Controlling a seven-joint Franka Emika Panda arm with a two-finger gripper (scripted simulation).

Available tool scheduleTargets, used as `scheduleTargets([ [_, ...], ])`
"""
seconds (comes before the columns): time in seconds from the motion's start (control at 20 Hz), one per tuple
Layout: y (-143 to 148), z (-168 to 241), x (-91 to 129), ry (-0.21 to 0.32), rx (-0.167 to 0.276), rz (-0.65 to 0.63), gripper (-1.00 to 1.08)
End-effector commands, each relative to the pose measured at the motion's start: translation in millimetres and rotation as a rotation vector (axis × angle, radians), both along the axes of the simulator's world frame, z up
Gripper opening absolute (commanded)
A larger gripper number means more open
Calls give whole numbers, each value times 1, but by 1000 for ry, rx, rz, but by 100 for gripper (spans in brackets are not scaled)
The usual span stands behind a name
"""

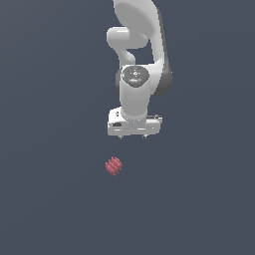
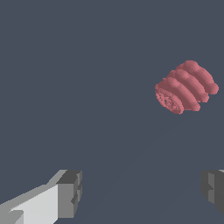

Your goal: Pick up the object and move it to a goal position.

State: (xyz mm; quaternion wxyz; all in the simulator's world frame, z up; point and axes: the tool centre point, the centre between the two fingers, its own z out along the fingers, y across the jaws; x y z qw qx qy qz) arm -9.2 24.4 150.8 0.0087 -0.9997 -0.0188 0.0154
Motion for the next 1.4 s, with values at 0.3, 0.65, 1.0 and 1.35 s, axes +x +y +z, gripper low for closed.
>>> scheduleTargets([
  [0.3, -2, 14, 8, -29, -15, 29, 100],
  [0.65, -3, 18, 10, -36, -19, 37, 100],
  [1.0, -6, 14, 14, -36, -20, 74, 100],
  [1.35, -16, 6, 25, -35, -21, 165, 100],
])
